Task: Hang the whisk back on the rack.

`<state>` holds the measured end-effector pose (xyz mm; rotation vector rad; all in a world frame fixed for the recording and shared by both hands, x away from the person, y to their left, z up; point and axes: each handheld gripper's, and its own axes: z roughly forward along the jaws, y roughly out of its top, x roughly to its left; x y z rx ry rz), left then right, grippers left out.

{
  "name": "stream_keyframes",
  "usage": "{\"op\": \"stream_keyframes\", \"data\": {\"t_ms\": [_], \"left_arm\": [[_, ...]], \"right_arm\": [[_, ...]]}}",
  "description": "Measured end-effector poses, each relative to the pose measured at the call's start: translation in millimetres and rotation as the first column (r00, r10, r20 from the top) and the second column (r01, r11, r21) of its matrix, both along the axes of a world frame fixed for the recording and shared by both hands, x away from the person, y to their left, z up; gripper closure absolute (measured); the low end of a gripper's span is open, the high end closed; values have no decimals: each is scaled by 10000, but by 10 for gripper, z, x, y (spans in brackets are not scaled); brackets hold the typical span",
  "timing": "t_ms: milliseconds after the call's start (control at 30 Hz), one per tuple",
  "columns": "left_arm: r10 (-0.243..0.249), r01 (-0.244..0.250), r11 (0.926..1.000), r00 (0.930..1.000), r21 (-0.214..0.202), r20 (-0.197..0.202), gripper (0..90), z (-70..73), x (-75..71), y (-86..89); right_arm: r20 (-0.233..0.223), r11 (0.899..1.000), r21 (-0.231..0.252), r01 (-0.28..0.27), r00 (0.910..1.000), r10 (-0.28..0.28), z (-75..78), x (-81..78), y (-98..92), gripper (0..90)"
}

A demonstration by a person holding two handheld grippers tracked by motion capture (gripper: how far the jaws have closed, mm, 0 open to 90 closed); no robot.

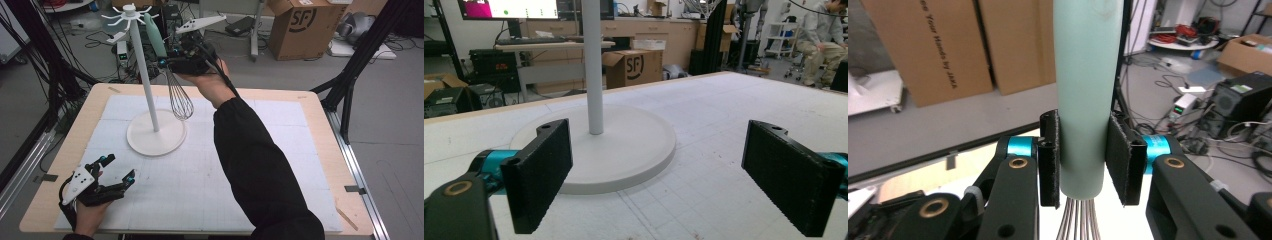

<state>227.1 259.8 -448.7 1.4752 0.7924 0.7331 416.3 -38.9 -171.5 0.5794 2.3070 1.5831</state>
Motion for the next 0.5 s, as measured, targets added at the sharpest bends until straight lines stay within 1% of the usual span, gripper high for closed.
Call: {"op": "stream_keyframes", "data": {"t_ms": [100, 233, 300, 500], "left_arm": [[-18, 18, 10000, 10000, -8, 5, 134, 2, -2, -1], [-32, 32, 10000, 10000, 10, 14, 134, 5, -3, -2], [-36, 36, 10000, 10000, 12, 16, 134, 6, -4, -3], [-34, 34, 10000, 10000, -1, 36, 134, 8, -7, -3]], "right_arm": [[130, 9999, -101, -20, 9999, 21, 6, -23, 15, 699], [117, 9998, -175, -10, 9999, 12, 5, -44, 36, 699], [219, 9992, -355, 187, 9996, -179, 6, -62, 58, 699], [194, 9972, -412, 620, 9979, -613, -1, -35, 47, 699]]}}
